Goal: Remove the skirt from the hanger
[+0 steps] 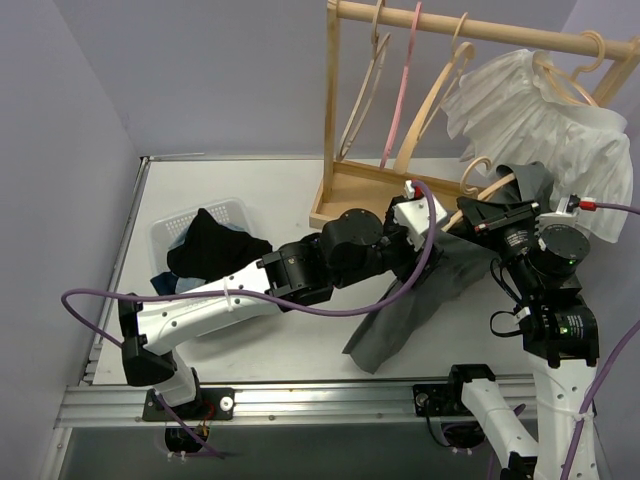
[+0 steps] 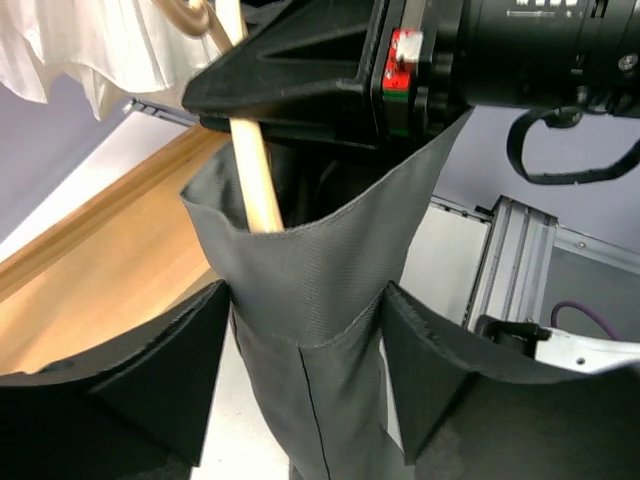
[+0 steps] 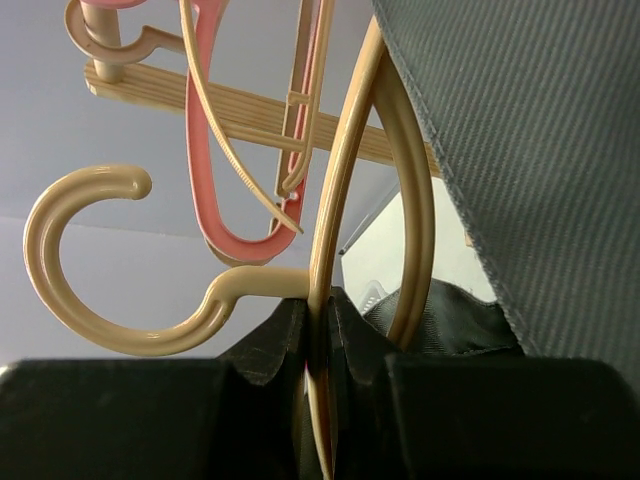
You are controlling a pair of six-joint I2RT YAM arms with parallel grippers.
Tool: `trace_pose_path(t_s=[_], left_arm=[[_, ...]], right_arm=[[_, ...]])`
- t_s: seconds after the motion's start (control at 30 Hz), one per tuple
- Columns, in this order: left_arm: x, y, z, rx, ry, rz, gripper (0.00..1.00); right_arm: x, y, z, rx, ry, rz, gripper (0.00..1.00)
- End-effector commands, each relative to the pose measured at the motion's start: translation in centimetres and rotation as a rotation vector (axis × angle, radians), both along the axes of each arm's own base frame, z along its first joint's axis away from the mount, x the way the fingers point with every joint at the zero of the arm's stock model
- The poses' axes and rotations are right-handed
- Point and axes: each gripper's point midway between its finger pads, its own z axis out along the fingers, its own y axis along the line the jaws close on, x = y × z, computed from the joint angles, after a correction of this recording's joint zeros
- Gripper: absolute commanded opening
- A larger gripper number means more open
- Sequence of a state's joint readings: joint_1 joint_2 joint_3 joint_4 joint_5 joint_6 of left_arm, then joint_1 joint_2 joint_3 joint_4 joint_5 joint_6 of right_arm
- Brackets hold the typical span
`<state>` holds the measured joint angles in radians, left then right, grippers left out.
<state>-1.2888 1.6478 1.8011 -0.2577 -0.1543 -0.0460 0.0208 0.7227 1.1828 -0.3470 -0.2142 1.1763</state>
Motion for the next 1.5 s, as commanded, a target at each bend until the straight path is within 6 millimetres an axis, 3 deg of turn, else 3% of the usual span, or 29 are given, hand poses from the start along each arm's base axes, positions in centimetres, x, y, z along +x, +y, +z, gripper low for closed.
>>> trace_pose_path(t_s=[0.0, 0.03, 0.17, 0.23, 0.37, 0.4, 0.47, 0.5, 0.63, 0.67, 0.8, 0.97, 1.13, 1.47], left_arm=[[0.5, 0.1, 4.8, -0.131, -0.039, 0.038, 0.65], [0.5, 0.0, 4.9, -0.133, -0.038, 0.039, 0.57], [0.5, 0.0, 5.4, -0.152, -0.040, 0.038, 0.42], [0.4, 0.0, 5.4, -0.158, -0.038, 0.035, 0.40], [0.0, 0.5, 5.3, -0.163, -0.030, 0.023, 0.04], [-0.3, 1.0, 5.6, -0.175, -0.027, 0.017, 0.03], [-1.0, 1.1, 4.8, -0.166, -0.017, -0.015, 0.02], [-1.4, 1.8, 5.2, -0.179, -0.017, -0.018, 0.02], [-2.2, 3.7, 4.0, -0.172, 0.009, -0.022, 0.02], [-2.4, 4.0, 2.7, -0.147, 0.019, -0.023, 0.02], [-2.6, 6.9, 2.3, -0.134, 0.018, 0.008, 0.02], [-2.8, 9.6, 0.6, -0.099, 0.019, 0.038, 0.02], [-2.8, 10.5, -2.9, -0.050, 0.066, 0.064, 0.02], [-0.7, 15.7, -5.3, 0.009, 0.031, 0.248, 0.02]], right_arm=[[-0.5, 0.1, 3.1, -0.017, -0.117, 0.010, 0.00], [-0.5, 0.1, 3.1, -0.016, -0.117, 0.012, 0.00], [-0.5, 0.1, 2.9, -0.027, -0.112, 0.011, 0.00], [-0.6, 0.0, 2.8, -0.032, -0.110, 0.007, 0.00], [-0.3, -0.3, 2.2, -0.034, -0.090, -0.008, 0.00], [-0.3, -0.5, 1.9, -0.037, -0.079, -0.023, 0.00], [0.0, -0.9, 1.6, -0.039, -0.063, -0.044, 0.00], [0.1, -1.1, 1.6, -0.040, -0.057, -0.055, 0.00], [0.7, -2.3, 1.2, -0.035, -0.035, -0.129, 0.00], [1.0, -2.4, 1.0, -0.030, -0.027, -0.137, 0.00], [1.2, -3.1, 0.9, -0.021, -0.016, -0.180, 0.00], [1.0, -3.2, 2.7, 0.041, -0.062, -0.193, 0.00], [0.9, -3.2, 4.9, 0.071, -0.090, -0.199, 0.00], [-0.3, -3.6, 7.1, 0.016, -0.085, -0.211, 0.00]])
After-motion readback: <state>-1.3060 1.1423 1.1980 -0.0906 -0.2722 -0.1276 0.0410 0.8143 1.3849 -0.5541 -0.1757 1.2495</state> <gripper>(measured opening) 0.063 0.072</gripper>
